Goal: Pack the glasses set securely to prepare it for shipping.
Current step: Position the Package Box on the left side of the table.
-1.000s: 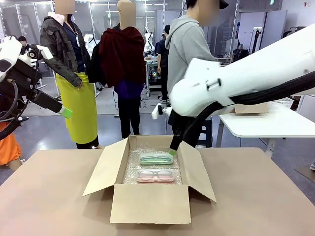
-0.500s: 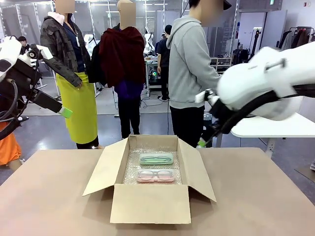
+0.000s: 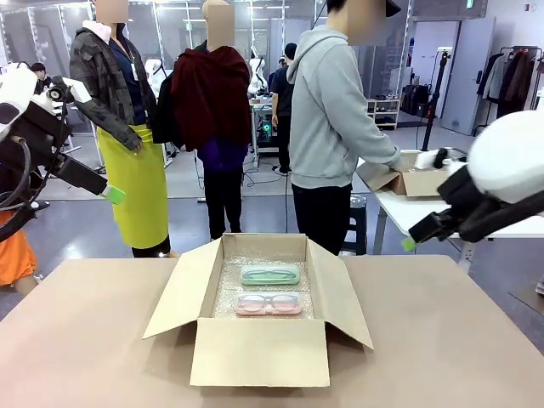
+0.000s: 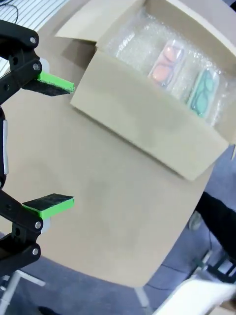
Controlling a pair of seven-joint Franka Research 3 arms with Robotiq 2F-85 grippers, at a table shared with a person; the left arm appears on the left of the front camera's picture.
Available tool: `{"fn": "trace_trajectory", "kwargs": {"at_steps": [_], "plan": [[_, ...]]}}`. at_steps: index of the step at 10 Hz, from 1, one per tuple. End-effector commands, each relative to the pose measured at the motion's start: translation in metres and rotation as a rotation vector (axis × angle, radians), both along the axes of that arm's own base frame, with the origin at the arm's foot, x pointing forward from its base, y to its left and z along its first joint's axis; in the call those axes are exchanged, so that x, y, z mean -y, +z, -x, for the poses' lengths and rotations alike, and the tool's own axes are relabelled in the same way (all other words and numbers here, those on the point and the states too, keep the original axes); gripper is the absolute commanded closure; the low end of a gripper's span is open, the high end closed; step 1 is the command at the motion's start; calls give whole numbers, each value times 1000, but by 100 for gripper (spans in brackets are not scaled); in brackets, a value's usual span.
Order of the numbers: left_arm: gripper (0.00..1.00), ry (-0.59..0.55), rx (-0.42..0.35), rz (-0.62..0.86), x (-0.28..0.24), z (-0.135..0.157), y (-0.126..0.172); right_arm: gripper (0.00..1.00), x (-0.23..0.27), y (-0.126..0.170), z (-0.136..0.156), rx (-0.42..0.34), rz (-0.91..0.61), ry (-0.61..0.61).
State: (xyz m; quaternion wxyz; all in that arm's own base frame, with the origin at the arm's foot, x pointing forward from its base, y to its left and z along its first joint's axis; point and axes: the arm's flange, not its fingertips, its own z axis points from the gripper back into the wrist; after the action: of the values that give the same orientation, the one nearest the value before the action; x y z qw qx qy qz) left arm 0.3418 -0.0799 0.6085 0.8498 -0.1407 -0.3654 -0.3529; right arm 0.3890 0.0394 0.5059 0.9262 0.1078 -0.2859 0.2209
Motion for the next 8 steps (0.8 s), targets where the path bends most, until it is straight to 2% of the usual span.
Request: {"fn": "trace_trajectory", "kwargs": {"at_steps": [1,3,4,8], "plan": [[0,-12,-1,17,-1,0,1,0,22,9,17,-21,-23,-94],[0,-12,-1,17,-1,0,1,0,23,1,12,-70,-11,-111],[0,-12,-1,17,-1,0,1,0,31,7,10,-8,-20,-72],[0,-12,-1,17,-1,0,1,0,31,7,10,-8,-20,-72]]}}
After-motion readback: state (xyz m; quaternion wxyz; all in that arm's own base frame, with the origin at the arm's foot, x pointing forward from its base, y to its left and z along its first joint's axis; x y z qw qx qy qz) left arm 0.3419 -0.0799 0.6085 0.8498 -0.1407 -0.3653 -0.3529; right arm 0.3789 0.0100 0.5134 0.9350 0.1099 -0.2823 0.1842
